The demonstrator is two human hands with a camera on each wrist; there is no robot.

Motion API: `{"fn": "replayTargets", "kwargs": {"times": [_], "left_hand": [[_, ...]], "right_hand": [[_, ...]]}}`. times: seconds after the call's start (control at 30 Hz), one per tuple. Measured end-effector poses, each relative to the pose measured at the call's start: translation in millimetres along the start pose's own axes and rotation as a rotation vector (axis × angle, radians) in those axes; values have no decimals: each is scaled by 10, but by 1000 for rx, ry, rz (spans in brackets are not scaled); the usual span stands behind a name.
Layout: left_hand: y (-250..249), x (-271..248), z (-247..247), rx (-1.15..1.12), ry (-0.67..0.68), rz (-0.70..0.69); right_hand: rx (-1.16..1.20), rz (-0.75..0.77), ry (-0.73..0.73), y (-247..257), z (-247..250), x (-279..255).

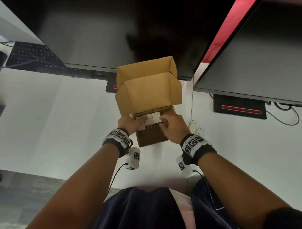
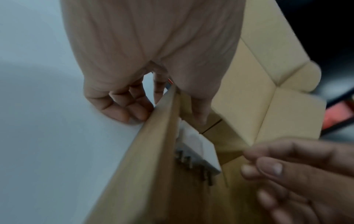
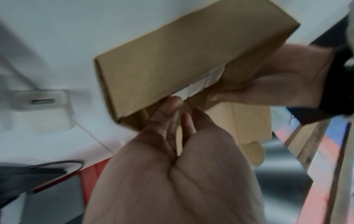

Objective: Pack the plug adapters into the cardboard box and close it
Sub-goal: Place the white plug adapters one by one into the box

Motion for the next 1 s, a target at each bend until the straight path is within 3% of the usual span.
{"fn": "replayTargets", "kwargs": {"times": [0.13,0.33,0.43,0.57,0.73,1.0], "left_hand": [[30,-121,9,-214,-56,3],[1,-245,-69,-79,-73,33],[-103,-245,-80,-36,-78,35],[-188,-155,-112,16,-87,36],[-192,-150,-155,29,-153,108],[-218,-168,-187,-3,-206,78]], "right_hand": [[110,-30,-93,-210,377,-114],[11,-213,-207,-970,769,-146],[-27,-323,-124,-1381,760,-190],[-54,-360,-12,-1619,658,-307],[-69,-363,34,-1686,528,-396],[7,-391,22,-1770,540,-346]]}}
Point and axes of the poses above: each hand's wrist, its own x-axis towards the middle knuckle, its own z-axis out of the back of the hand, y = z × x, the point moved 10 cm from there along x, towards the middle knuckle, and after that the axes turned 13 degrees about -z, right-handed, at the moved point
